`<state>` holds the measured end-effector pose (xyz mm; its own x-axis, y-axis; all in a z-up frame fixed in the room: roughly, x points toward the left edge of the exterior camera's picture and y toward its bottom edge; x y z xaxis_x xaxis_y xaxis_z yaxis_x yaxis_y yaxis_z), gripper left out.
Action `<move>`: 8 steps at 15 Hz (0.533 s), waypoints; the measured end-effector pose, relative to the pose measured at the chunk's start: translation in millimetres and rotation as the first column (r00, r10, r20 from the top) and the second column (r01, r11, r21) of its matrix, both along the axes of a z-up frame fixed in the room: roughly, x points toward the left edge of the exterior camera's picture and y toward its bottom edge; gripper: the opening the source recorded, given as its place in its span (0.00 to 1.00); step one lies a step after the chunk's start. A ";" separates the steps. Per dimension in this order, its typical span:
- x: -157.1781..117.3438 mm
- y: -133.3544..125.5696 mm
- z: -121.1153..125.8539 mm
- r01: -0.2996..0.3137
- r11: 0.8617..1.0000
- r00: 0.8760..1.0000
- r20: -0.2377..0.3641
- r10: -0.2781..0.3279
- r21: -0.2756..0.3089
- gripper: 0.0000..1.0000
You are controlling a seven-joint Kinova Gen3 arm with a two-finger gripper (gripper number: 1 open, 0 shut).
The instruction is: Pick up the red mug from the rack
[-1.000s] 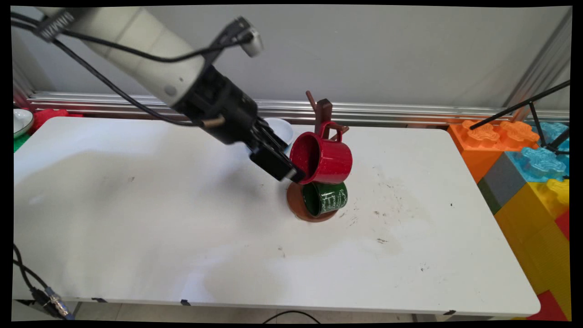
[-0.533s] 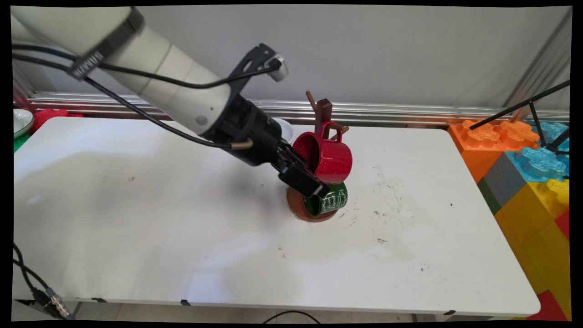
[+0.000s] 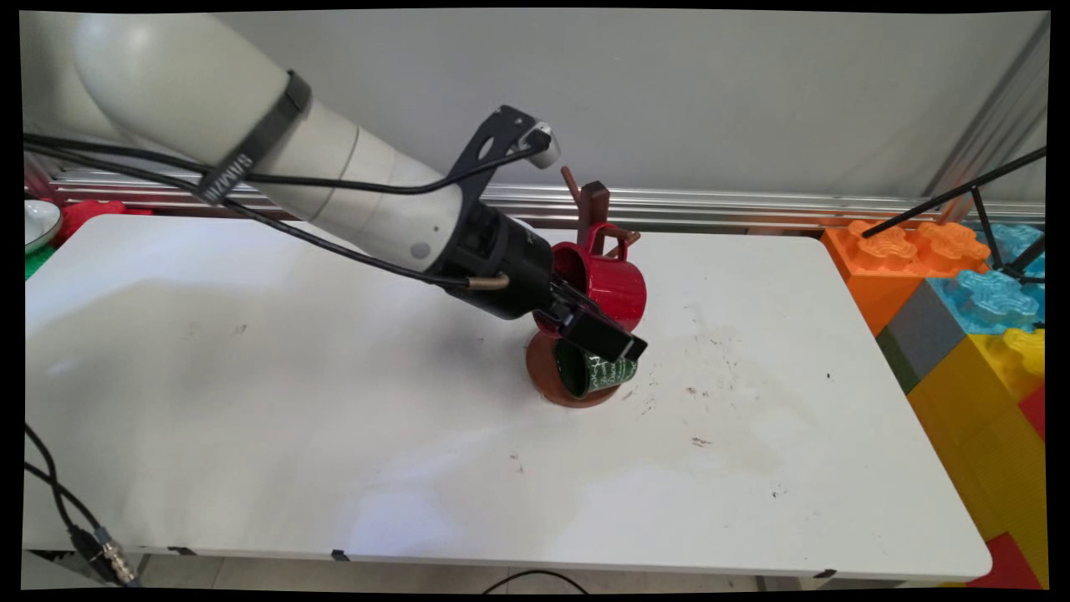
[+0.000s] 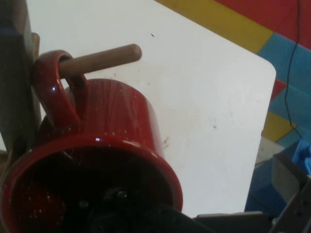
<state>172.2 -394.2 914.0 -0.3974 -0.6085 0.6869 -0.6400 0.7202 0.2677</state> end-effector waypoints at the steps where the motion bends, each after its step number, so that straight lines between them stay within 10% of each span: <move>1: -0.9 -1.2 -3.3 -0.013 1.000 1.000 -0.010 0.013 -0.001 1.00; 8: -3.8 -5.6 -25.1 -0.063 0.998 0.995 -0.076 0.063 -0.001 1.00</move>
<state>168.5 -399.8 888.9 -0.3052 -0.6284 0.7156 -0.6624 0.6799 0.3145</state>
